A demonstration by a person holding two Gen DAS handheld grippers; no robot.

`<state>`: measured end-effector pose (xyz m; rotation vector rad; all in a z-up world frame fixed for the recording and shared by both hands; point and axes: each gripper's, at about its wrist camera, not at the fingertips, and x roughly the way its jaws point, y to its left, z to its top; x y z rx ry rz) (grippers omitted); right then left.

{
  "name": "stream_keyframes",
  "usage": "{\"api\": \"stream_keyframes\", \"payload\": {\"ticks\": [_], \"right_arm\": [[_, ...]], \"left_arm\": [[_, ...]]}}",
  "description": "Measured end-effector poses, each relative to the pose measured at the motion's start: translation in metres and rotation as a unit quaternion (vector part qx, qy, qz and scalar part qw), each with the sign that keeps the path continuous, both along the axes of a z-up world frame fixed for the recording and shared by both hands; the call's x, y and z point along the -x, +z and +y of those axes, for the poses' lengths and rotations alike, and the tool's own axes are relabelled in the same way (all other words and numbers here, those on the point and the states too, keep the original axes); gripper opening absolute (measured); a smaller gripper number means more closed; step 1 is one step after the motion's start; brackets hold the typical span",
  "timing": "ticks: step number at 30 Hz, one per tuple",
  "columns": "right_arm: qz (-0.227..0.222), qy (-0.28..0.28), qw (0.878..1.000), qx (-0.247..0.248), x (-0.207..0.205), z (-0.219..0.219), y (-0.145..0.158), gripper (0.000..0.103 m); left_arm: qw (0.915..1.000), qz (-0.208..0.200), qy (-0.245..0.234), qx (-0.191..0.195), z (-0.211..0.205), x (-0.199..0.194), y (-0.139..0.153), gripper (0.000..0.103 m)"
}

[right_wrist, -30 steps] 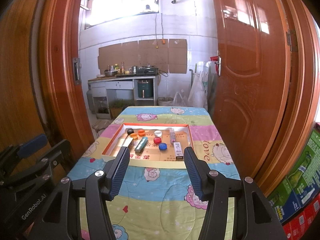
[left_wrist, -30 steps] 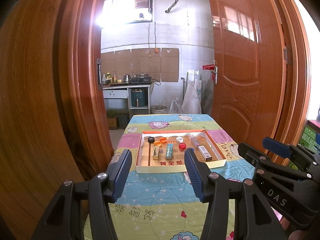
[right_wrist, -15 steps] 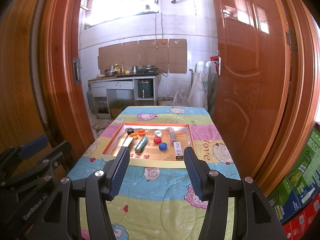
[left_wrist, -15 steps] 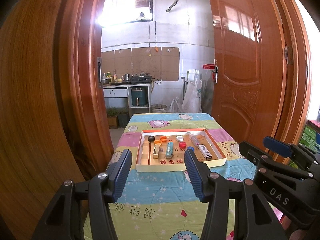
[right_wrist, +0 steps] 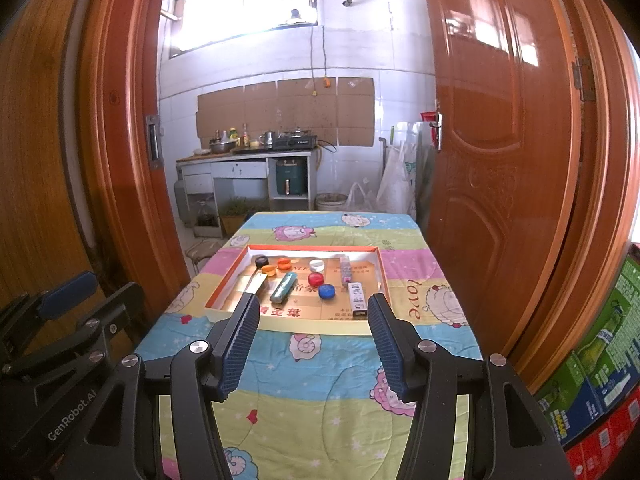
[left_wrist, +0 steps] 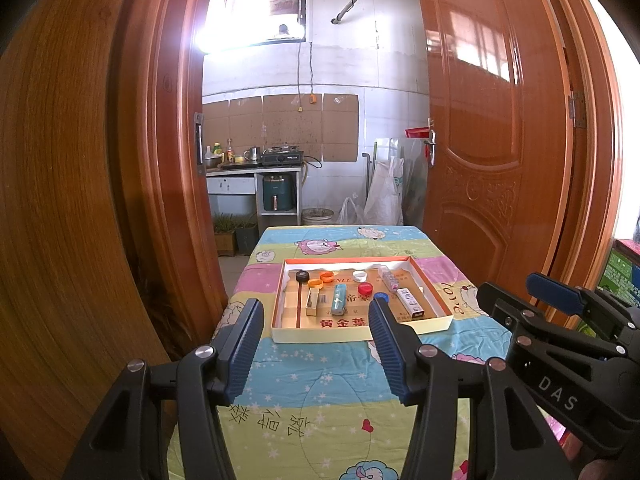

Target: Organize rigid objects

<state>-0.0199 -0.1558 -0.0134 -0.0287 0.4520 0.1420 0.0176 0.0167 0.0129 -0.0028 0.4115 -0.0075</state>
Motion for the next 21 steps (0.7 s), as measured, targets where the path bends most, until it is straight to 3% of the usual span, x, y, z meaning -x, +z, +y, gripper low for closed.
{"api": "stream_keyframes", "payload": {"ticks": [21], "right_arm": [[0.002, 0.0, 1.0, 0.0, 0.0, 0.0008, -0.0005, 0.058]], "left_arm": [[1.0, 0.002, -0.003, -0.001, -0.0015, 0.0064, -0.0019, 0.055]]}}
